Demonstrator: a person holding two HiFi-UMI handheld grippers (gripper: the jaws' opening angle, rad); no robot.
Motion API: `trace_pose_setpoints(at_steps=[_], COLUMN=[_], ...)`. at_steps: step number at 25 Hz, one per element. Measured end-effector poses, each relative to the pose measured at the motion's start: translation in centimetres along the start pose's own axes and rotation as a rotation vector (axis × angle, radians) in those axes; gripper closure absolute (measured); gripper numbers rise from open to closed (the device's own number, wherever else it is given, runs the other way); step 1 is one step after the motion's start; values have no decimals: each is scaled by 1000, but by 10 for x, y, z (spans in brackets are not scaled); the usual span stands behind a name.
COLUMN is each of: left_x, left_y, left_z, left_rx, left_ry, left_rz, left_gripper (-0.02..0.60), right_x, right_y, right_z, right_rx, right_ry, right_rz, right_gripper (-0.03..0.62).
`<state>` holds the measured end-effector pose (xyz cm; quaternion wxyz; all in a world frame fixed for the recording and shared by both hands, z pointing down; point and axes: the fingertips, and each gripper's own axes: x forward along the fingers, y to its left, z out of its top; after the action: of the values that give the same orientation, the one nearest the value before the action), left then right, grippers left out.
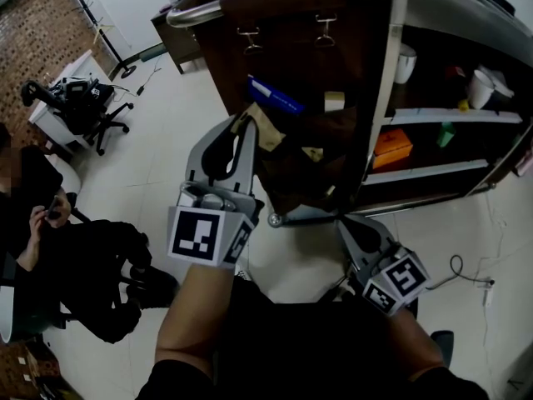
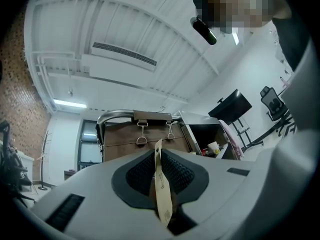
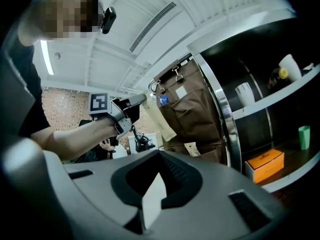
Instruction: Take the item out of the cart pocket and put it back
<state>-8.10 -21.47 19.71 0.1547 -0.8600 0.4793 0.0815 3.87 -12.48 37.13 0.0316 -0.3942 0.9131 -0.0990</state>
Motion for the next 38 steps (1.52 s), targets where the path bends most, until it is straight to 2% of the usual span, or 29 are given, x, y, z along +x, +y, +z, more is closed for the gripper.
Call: trace_pose_setpoints(at_steps=[3,6,9,16,21,28,38], left_x=[11,18,23,33,35,34,31], left_y=[6,5,5,16,17,12,-6], left_z=[-16,-39,-62,-111,-149,-194,-235], left_rx=[-11,28,31,-70,-113,-116,-126], left_ry=[23,56,94,169,247,358,455], left_rz=[8,6,2,30,47,50,25], left_gripper=[545,545,545,545,544,544,543], right_x=[1,1,3,5,7,7,4], right_y=[-3,-5,-6,-9,-9,-8,-11], right_z=[-1,-3,-5,-7,-8,-11,-14], right_rx=[0,3,5,4,-3,-7,-8], right_ry=[1,4,6,19,22,38,53], right_rz=[-4,-7,-10,-15,-12,-15,-19], right_gripper=[579,579,579,579,579,579,579])
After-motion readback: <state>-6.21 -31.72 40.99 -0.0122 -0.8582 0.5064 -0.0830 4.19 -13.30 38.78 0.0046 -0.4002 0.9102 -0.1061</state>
